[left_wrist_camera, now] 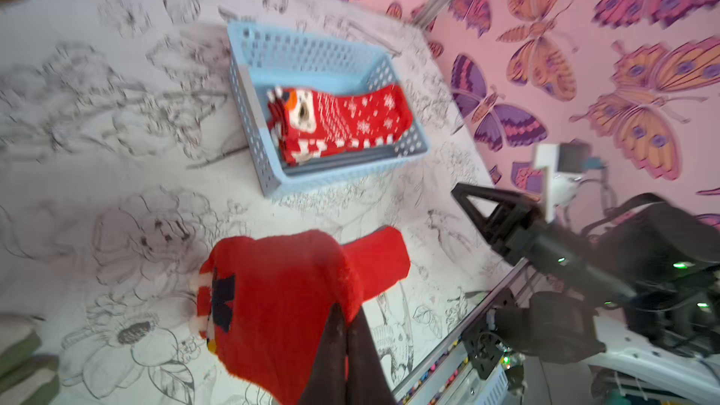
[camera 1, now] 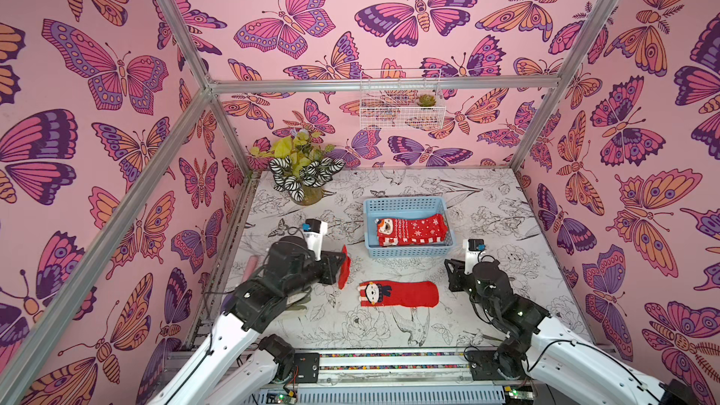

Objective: Place the socks together as a pair
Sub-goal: Flatten out the sock at the center of the board, then pick up the sock from the center of the board.

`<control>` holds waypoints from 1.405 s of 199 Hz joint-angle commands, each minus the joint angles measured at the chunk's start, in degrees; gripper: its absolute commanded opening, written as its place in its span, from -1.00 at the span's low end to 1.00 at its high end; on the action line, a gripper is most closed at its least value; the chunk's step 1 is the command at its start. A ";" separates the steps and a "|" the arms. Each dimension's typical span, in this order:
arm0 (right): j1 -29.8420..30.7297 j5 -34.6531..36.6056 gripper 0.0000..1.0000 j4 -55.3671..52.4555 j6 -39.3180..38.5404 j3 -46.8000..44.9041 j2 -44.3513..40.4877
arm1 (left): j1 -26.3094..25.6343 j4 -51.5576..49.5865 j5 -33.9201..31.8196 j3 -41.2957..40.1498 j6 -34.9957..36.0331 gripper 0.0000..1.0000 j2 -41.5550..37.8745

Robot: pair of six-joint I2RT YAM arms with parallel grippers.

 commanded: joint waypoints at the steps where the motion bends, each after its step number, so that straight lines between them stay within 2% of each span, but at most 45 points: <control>1: -0.09 4.46 -0.50 -2.50 0.84 -0.03 -1.93 | -8.18 15.04 -4.98 -4.14 -5.51 -0.63 5.50; 11: -0.12 5.50 -0.48 -3.91 1.74 -0.11 -3.04 | -11.41 21.13 -4.58 -3.89 -7.11 -0.21 9.59; 23: -0.06 6.29 -0.45 -5.57 3.28 -0.20 -4.38 | -14.56 28.55 -3.54 -2.53 -8.58 0.16 15.47; 43: -0.10 7.34 -0.41 -11.30 6.97 1.43 -6.03 | -17.83 31.13 0.15 3.59 -7.80 0.46 23.63; 65: -0.13 6.93 -0.36 -20.35 11.67 6.08 -5.23 | -18.18 30.77 0.10 4.30 -7.07 0.63 24.21; 83: -0.10 3.06 -0.37 -25.52 15.68 9.83 -1.96 | -17.18 26.31 -5.26 1.03 -6.91 0.63 18.64; 106: 2.92 -1.94 -0.38 -24.51 19.95 10.76 2.57 | -13.60 18.35 -9.03 -4.89 -7.48 0.62 9.57; 130: 13.59 2.29 -0.35 -22.10 24.65 11.88 7.27 | -8.04 11.14 -9.45 -11.18 -9.19 0.61 1.37; 158: 26.54 9.51 -0.26 -19.49 29.93 14.14 14.00 | -2.16 8.21 -8.69 -16.23 -10.04 0.56 -2.01; 175: 33.03 13.24 -0.16 -19.33 31.99 16.43 18.97 | 0.93 11.12 -8.31 -19.19 -10.71 0.53 -0.84; 191: 36.66 14.81 -0.06 -19.15 33.36 18.45 23.39 | 4.09 13.25 -5.86 -20.18 -10.43 0.51 2.93; 225: 38.97 12.37 0.01 -14.25 34.07 19.92 31.07 | 9.68 22.70 2.62 -22.49 -9.98 0.43 10.69; 240: 39.59 11.28 0.02 -13.05 33.88 20.96 33.70 | 10.77 24.61 3.83 -22.62 -9.52 0.30 12.63; 267: 40.07 12.06 0.05 -12.87 35.18 21.87 36.99 | 11.26 24.63 3.80 -22.07 -7.83 0.21 15.64; 280: 40.03 12.93 0.00 -13.18 35.88 22.35 38.60 | 11.39 24.67 3.85 -21.93 -6.91 0.17 17.49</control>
